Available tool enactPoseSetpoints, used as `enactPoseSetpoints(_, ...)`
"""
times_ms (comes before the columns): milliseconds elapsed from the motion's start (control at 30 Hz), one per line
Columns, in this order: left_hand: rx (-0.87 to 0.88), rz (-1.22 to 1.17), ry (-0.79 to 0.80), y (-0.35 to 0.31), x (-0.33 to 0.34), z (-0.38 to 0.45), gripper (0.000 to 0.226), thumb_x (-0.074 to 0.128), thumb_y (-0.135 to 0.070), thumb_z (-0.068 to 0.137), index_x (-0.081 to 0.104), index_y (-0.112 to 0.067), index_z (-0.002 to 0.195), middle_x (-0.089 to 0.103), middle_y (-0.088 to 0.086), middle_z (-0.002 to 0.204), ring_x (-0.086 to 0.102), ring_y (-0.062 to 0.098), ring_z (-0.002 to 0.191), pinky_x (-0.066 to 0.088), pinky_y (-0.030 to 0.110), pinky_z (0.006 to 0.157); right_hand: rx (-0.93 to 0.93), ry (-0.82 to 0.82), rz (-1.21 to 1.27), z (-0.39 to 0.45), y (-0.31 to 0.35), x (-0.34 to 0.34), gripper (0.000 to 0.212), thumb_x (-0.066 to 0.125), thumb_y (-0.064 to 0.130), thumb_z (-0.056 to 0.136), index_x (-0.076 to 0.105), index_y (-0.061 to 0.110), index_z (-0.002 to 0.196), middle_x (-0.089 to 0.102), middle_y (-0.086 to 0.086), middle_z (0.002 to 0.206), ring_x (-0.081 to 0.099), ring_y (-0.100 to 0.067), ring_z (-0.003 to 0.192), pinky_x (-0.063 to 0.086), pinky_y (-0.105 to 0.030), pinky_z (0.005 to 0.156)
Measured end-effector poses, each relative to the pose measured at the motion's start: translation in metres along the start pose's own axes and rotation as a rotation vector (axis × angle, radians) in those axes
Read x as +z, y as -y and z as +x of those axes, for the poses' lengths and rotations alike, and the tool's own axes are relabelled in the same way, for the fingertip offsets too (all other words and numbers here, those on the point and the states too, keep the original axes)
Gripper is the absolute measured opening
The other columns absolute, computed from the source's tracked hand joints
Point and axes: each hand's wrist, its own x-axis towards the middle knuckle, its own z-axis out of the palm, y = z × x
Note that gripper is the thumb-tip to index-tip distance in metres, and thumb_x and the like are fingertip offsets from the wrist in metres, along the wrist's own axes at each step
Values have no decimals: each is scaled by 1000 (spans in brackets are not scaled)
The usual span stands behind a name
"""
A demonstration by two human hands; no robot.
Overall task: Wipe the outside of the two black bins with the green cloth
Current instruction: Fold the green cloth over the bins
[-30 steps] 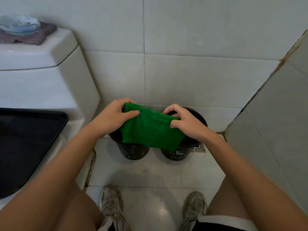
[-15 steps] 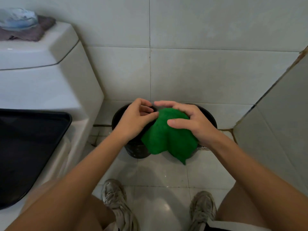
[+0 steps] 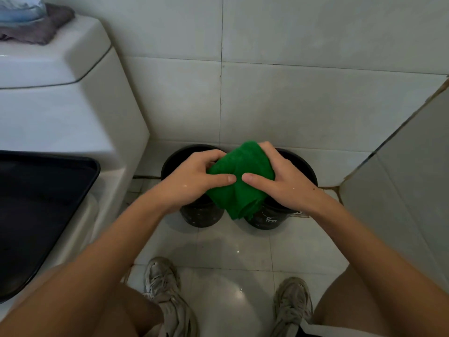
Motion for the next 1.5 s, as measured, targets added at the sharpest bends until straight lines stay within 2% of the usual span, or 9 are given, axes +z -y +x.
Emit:
enactPoseSetpoints(233,-22,-186,136,-1,-21,10,37,73,-4,76,66,-11,111,73,10,103,70,21,93,58,31,82,91,-141,260,3,2,-7,51,73,2,80,46,27,115,68,-1,98,68,-7,85,54,-23,72)
enactPoseSetpoints(467,-38,-300,63,5,-7,22,29,70,-2,78,65,-12,105,73,3,94,71,18,85,60,30,74,359,-164,728,2,-15,0,55,75,25,75,61,4,124,68,-13,121,64,-28,114,51,-41,98)
enactPoseSetpoints(567,-35,-315,28,11,4,23,27,61,3,86,64,-13,108,72,4,97,71,19,89,60,31,75,370,-146,866,0,-19,3,73,87,34,64,60,8,127,65,-14,126,63,-30,115,52,-45,98)
enactPoseSetpoints(667,-27,-292,6,16,10,28,26,60,1,88,63,-13,110,72,2,97,71,15,88,58,27,75,398,-292,799,3,-18,1,63,83,18,67,58,0,122,68,-18,117,66,-33,108,56,-44,91)
enactPoseSetpoints(767,7,-148,-75,28,14,40,21,61,-13,94,62,-9,114,71,7,101,69,10,88,55,22,77,397,-441,649,4,-19,2,37,82,9,70,61,6,100,71,-8,91,71,-21,85,58,-32,68)
enactPoseSetpoints(867,-7,167,-241,64,15,57,39,53,-53,89,65,-22,107,72,0,100,67,12,95,52,33,84,403,-562,425,6,-24,2,25,82,7,73,61,13,86,69,-1,80,69,-8,69,53,-23,57)
enactPoseSetpoints(1033,-187,956,-93,143,15,78,46,48,-43,98,50,-16,135,62,9,126,56,29,116,49,40,87,454,-552,228,10,-42,1,29,84,9,72,59,17,85,67,-1,85,67,-13,77,53,-26,62)
enactPoseSetpoints(1167,-359,1079,161,193,25,89,56,50,-41,97,38,-10,142,54,14,134,50,32,123,47,44,95,551,-477,230,7,-54,8,30,84,10,73,59,17,88,65,0,88,65,-13,81,50,-24,62)
enactPoseSetpoints(1500,-369,1026,241,223,24,101,40,40,-41,102,52,-17,132,63,12,124,60,31,110,48,40,86,516,-493,299,16,-56,2,28,83,6,72,61,15,86,65,2,81,65,-4,66,49,-17,53)
